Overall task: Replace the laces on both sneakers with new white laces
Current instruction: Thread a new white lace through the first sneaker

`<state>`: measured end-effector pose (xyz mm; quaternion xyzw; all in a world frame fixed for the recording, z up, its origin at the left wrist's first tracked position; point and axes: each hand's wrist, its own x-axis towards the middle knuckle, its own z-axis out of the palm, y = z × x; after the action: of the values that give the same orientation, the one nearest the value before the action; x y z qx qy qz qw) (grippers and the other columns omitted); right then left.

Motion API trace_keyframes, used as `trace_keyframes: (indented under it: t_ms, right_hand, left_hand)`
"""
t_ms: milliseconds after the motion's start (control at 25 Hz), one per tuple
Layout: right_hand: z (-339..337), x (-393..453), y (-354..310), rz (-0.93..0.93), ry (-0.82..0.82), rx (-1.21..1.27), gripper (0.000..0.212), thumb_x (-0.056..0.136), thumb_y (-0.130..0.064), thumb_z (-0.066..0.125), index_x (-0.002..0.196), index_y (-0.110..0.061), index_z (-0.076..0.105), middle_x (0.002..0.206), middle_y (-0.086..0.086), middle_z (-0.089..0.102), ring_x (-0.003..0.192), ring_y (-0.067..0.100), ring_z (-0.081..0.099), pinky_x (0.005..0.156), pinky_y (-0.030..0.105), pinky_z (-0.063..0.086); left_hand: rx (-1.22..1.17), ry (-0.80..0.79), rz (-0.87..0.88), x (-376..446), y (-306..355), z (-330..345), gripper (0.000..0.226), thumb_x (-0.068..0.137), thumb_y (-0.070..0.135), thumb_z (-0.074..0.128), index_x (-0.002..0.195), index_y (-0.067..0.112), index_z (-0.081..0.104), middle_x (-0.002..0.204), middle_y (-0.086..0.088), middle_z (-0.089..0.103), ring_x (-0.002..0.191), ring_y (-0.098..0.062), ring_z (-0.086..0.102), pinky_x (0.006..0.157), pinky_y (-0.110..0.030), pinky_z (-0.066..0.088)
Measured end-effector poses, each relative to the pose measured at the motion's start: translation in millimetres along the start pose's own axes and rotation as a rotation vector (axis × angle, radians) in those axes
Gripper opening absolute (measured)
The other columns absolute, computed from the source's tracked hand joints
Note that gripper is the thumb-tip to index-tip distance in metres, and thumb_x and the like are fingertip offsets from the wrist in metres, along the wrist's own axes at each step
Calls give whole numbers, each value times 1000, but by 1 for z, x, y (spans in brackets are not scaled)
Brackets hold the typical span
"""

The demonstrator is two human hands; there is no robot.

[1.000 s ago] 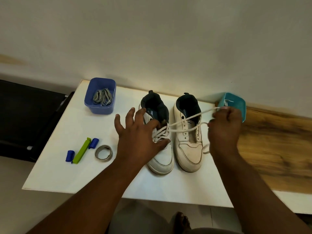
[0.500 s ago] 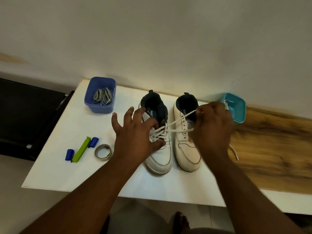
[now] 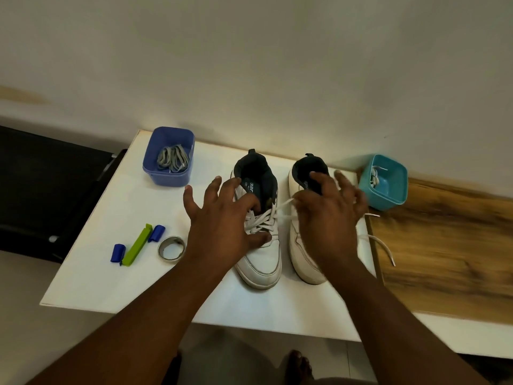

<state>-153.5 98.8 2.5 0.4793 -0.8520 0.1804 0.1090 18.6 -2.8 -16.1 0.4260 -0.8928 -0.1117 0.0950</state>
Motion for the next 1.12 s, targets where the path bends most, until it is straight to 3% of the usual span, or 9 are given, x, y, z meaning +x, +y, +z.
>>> trace_keyframes:
  t_ms: [80, 160, 280, 360, 440, 720, 920, 1040, 1120]
  right_hand:
    - [-17, 13, 25, 322, 207, 123, 15, 91, -40, 66, 99, -31, 76, 139, -1, 57, 138, 32, 42, 115, 59, 28]
    - [-27, 17, 38, 548, 267, 241, 23, 89, -46, 64, 105, -32, 74, 143, -1, 51, 139, 31, 41, 115, 63, 29]
    - [-14, 4, 14, 315, 52, 155, 37, 90, -36, 73, 126, -38, 67, 158, 5, 34, 152, 34, 20, 122, 60, 12]
    - [2, -7, -7, 35, -87, 59, 33, 89, -33, 76, 121, -40, 70, 162, 4, 35, 155, 35, 14, 120, 57, 11]
    - [11, -9, -14, -62, -141, 26, 18, 90, -32, 75, 107, -38, 76, 159, 4, 42, 155, 36, 17, 118, 56, 13]
    - [-2, 0, 4, 123, 54, 25, 13, 92, -27, 74, 104, -32, 73, 151, 7, 48, 148, 38, 28, 116, 58, 20]
    - [1, 1, -6, 14, -73, 32, 21, 84, -36, 82, 101, -32, 71, 150, 5, 45, 148, 33, 24, 116, 54, 20]
    - [0, -6, -1, -51, -224, -166, 19, 83, -42, 80, 100, -36, 76, 162, 7, 36, 155, 38, 10, 121, 60, 8]
    - [-3, -9, 3, -22, -166, -234, 10, 89, -35, 74, 98, -35, 76, 161, 10, 38, 155, 42, 13, 121, 64, 7]
  left_hand:
    - [-15, -7, 0, 1, -1, -1, 60, 70, 84, 61, 117, 47, 53, 162, 6, 27, 154, -25, 13, 116, -66, 3]
    - [-21, -19, -6, 1, -1, 0, 60, 70, 83, 62, 117, 47, 52, 163, 7, 25, 154, -24, 10, 116, -66, 2]
    - [-5, -17, -2, 1, 1, 0, 62, 70, 84, 61, 120, 48, 51, 163, 6, 25, 155, -23, 11, 116, -67, 2]
    - [5, -21, 0, 1, 1, 0, 64, 71, 85, 59, 122, 47, 50, 164, 6, 24, 155, -23, 10, 116, -67, 2]
    - [9, -28, 2, 1, 0, -1, 64, 72, 86, 57, 123, 47, 50, 164, 6, 23, 155, -23, 10, 117, -66, 1]
    - [0, -39, -4, -1, 3, -3, 61, 73, 82, 61, 121, 46, 50, 163, 5, 23, 155, -23, 9, 116, -67, 3]
    - [12, -45, -5, 0, 1, -4, 63, 72, 85, 59, 122, 47, 50, 164, 5, 24, 155, -24, 9, 116, -67, 1]
    - [-2, -24, 1, 2, 1, -4, 59, 72, 83, 61, 118, 46, 52, 161, 5, 28, 155, -23, 10, 116, -66, -1]
    - [-18, -10, 7, 1, 0, -7, 56, 72, 81, 63, 115, 46, 53, 159, 5, 30, 155, -23, 11, 116, -66, -1]
